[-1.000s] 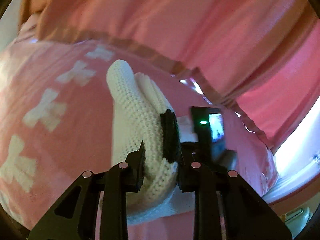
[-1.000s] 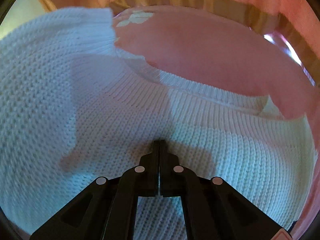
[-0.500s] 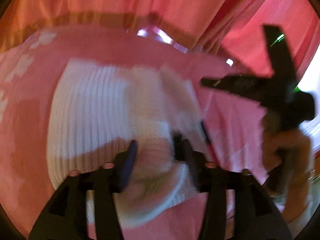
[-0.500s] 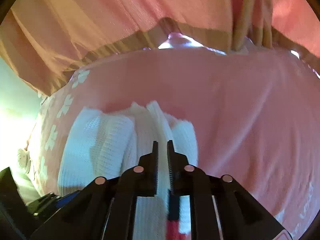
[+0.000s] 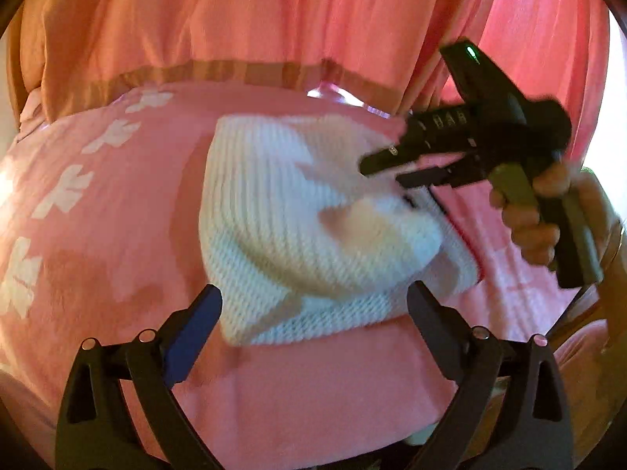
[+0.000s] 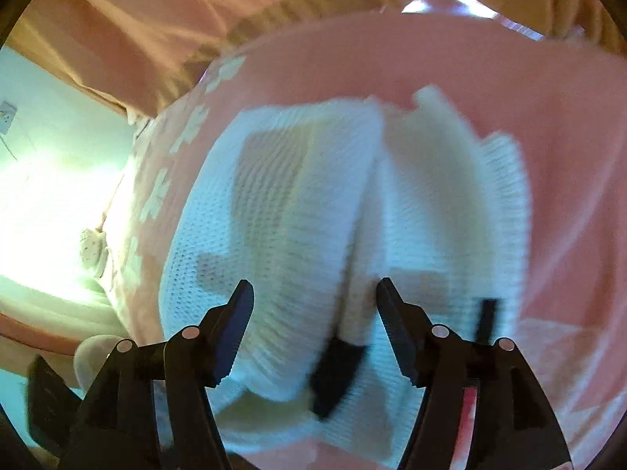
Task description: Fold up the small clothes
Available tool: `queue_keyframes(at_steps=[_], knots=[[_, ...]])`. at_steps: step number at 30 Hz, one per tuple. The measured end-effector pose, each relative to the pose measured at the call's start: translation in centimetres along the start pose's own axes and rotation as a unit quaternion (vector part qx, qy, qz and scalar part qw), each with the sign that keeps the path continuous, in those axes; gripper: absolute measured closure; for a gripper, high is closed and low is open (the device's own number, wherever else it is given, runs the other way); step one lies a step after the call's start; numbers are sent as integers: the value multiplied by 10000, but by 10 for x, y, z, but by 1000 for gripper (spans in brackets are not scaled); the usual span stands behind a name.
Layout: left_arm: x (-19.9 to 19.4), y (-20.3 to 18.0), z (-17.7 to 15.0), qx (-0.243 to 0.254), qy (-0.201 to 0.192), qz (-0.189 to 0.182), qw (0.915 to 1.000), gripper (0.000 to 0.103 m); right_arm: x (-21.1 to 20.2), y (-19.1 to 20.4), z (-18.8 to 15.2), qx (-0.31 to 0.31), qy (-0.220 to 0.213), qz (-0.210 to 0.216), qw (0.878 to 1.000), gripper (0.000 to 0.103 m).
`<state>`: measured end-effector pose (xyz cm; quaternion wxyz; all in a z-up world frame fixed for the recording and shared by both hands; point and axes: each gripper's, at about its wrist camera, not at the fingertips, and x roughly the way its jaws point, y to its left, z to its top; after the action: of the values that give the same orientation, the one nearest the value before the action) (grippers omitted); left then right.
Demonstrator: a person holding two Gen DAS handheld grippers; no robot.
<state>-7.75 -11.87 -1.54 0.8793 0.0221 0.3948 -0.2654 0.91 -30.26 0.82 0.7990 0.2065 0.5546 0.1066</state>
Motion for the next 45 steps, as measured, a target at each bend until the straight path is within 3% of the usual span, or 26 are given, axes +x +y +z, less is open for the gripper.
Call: queue_keyframes(at_steps=[1,2,3,5,9,10,12,14,16,18,20,24,26,27,28,30,31,32,35,37,39,41,45], knots=[[-1,1,-1,5,-17,5,10000,10,7,4,1,37,38,38,10000,43],[-3,2,-2,35,-46,1,10000,10,10,6,2,51,29,37,10000,54],[-2,1,-3,89,-76,56,9999,10,13,9,3,52,-26,16,10000,85],[0,-1,-4,150,-55,97,9998,10,3,15,5,4,-212,68,9998,86],[7,3,-8,112,1,196,9997,10,-65,22,2,-340,-1121,264,9928,87],[9,4,-7,69,53,153,9998,10,-73,16,-2,-387,-1235,45,9916,86],[12,6,-7,38,114,103,9999,10,-56,-11,-5,-337,-900,-694,9929,82],[16,8,-7,-50,229,-52,9997,10,-27,-41,-7,19,-285,-1030,9943,79],[21,12,-5,-198,366,-180,9990,10,-27,-52,-12,108,-314,-876,9956,76],[22,16,-3,-329,379,-209,9985,10,-59,-44,-24,16,-774,-714,9944,74],[20,18,-2,-364,336,-196,9986,10,-83,-37,-41,-91,-1055,-428,9935,64],[20,9,-3,-187,268,-149,9994,10,-79,-20,-75,-273,-898,88,9956,53],[25,3,-5,-47,373,-236,9990,10,-60,-20,-85,-268,-583,40,9979,53],[28,1,-5,5,438,-270,9987,10,-46,-18,-91,-319,-410,-78,9986,60],[31,-3,-7,87,537,-330,9980,11,-37,-15,-93,-353,-315,-151,9988,92],[36,-6,-8,257,592,-342,9973,29,-31,-16,-99,-334,-296,-237,9987,96],[38,-8,-8,391,638,-204,9970,54,-41,-15,-102,-341,-509,-278,9977,96],[39,-7,-8,475,681,-45,9965,65,-60,-12,-105,-387,-843,-272,9953,96],[40,9,-10,135,868,-188,9960,67,-91,-17,-116,-288,-1259,-207,9914,96],[47,16,-14,6,1063,-139,9942,67,-59,-35,-122,-190,-644,-678,9954,95],[53,18,-17,-47,1207,-75,9927,67,-26,-42,-130,-110,-97,-842,9963,96],[52,17,-16,-82,1218,-117,9925,67,-38,-30,-128,-223,-226,-948,9950,93],[19,10,-6,139,936,-246,9952,65,-89,-17,-123,-124,-914,-700,9933,73]])
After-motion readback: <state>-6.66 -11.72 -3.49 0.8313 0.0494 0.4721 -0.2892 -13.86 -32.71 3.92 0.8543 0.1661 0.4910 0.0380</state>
